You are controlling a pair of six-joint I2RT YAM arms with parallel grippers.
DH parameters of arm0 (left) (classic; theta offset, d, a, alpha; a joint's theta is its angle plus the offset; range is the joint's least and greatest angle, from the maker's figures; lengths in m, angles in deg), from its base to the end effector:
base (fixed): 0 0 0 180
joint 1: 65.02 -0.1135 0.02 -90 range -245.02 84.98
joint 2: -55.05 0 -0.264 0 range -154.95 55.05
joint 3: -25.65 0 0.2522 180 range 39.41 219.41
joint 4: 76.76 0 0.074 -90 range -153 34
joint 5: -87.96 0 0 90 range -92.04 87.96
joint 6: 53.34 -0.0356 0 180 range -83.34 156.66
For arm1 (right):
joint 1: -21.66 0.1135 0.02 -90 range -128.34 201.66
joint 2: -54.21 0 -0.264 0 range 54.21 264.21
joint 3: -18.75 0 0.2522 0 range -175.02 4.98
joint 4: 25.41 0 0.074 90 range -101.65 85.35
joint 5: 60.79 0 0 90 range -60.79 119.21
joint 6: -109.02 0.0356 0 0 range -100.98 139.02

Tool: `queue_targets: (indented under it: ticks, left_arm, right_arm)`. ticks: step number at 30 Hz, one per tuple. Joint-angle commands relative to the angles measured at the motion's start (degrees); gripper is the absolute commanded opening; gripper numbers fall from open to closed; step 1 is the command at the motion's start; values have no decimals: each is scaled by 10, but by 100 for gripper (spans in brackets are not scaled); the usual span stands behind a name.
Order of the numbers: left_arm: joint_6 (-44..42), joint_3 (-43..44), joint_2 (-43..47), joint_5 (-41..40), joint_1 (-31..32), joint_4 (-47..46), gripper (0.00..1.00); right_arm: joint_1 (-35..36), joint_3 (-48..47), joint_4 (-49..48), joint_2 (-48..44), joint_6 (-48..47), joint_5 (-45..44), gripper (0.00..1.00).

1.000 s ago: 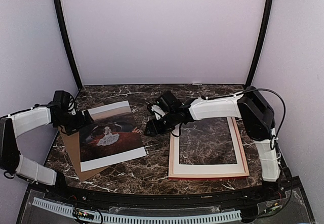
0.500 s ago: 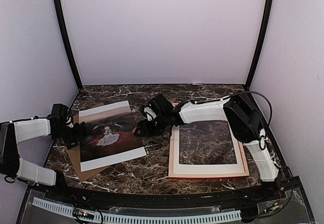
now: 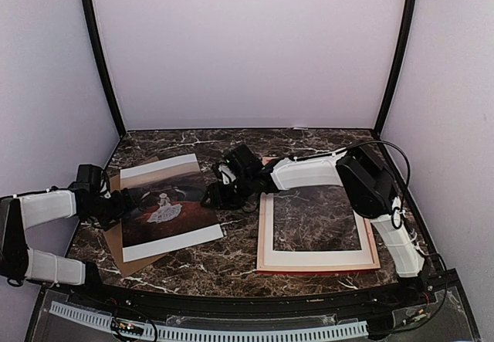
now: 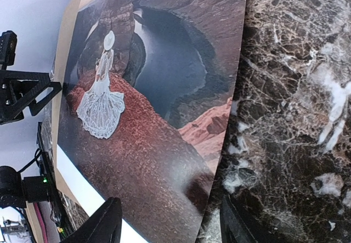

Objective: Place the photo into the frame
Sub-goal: Pick up the photo from the backboard.

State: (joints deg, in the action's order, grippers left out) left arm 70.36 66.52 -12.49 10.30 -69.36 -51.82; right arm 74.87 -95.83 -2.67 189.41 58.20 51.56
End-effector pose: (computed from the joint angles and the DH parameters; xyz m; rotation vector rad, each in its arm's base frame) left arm 0.2120 0.0085 0.1590 -0.7270 2.3983 -0.4828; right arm 0.3012 0.4254 0.1373 -0.5378 2.5557 1.1654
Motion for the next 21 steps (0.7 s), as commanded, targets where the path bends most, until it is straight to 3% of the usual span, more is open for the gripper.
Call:
queue_targets:
  ticks: [1,11,21]
  left_arm:
    - [-5,-22,7,5,-4,-10,96]
    - [9,-79,-2,57,-3,-87,93]
    - [10,-102,8,90,-2,-117,91]
  right_arm:
    - [4,9,-38,5,27,20,62]
    - [-1,35,-55,-1,53,27,63]
    - [-20,95,-137,-22,106,63,62]
